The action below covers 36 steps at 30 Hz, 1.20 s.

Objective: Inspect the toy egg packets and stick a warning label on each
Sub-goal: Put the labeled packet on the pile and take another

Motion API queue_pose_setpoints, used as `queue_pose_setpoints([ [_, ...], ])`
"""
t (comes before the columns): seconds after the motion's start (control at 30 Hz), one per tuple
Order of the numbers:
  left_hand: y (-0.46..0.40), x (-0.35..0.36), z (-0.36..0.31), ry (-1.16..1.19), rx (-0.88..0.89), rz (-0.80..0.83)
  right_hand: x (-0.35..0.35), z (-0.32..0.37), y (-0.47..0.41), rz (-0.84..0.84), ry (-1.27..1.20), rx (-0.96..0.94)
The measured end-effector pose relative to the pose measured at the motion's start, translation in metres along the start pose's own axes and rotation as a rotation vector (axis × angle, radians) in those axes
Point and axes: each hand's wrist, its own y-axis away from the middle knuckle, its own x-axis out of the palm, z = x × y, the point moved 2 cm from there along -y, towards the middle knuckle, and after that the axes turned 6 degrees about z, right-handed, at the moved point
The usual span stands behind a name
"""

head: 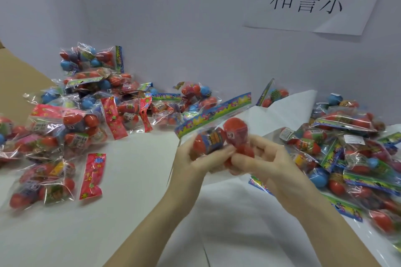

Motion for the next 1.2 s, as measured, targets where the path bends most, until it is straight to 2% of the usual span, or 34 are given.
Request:
queue_pose_setpoints([
  [0.07,0.0,0.0,0.001,0.08,-0.068,-0.02,0.0,0.0,0.001,0.059,0.037,0.067],
  [0.2,-0.001,0.0,0.0,0.092,-0.121,-0.046,0.005,0.0,0.002,0.09,0.224,0.154],
  [0.53,-0.001,-0.001,0.004,0.095,-0.228,0.046,0.001,-0.003,-0.001,-0.122,0.176,0.104],
  [0.63,-0.002,-0.002,0.004,0.091,-0.213,0.021,0.001,-0.002,-0.001,-0.129,0.213,0.069],
  [0.77,-0.002,-0.004,0.003,0.031,-0.184,-0.051,0.003,0.0,0.0,-0.059,0.274,0.029],
  [0.97,-0.004,-0.006,0.001,-0.052,-0.14,-0.084,0.001,0.002,0.0,-0.029,0.185,-0.006],
  [1.2,-0.004,-0.007,0.001,-0.028,-0.082,-0.138,0.001,0.011,0.003,-0.238,0.074,-0.117],
])
